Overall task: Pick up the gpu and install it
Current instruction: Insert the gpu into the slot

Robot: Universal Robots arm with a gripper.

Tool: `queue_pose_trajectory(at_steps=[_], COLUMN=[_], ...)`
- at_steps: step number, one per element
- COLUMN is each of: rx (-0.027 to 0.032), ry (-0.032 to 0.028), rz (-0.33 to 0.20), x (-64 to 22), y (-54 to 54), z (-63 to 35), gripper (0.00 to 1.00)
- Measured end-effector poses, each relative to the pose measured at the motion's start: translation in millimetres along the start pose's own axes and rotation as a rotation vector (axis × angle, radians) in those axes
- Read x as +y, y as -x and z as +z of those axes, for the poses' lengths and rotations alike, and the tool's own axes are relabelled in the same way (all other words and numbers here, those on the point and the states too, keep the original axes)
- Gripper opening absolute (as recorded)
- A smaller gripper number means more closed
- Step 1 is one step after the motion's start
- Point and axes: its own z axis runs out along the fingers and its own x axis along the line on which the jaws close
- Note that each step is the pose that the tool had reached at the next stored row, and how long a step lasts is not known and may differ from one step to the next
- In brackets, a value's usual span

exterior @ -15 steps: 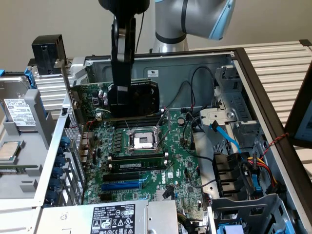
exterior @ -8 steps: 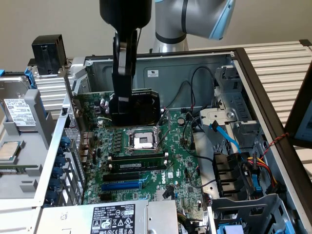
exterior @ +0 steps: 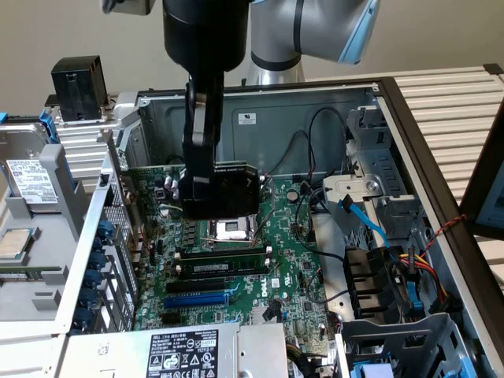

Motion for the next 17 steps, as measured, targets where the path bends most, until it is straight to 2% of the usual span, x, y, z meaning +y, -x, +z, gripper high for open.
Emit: queue_pose_trajectory(at_steps=[11,13,15,17], rx=[-0.0060,-0.0126,-0.0234,-0.0293], ry=[0.0010,0.0018,0.0030,0.0035], rz=[0.016,0.014,0.007,-0.007], x=[-4.5,-4.8,-5.1,-5.3], y=[-10.8,-10.7,-10.7,-10.5], z=[21.9,24.5,26.5,28.7], gripper=[0.27,0.27,0.27,0.27])
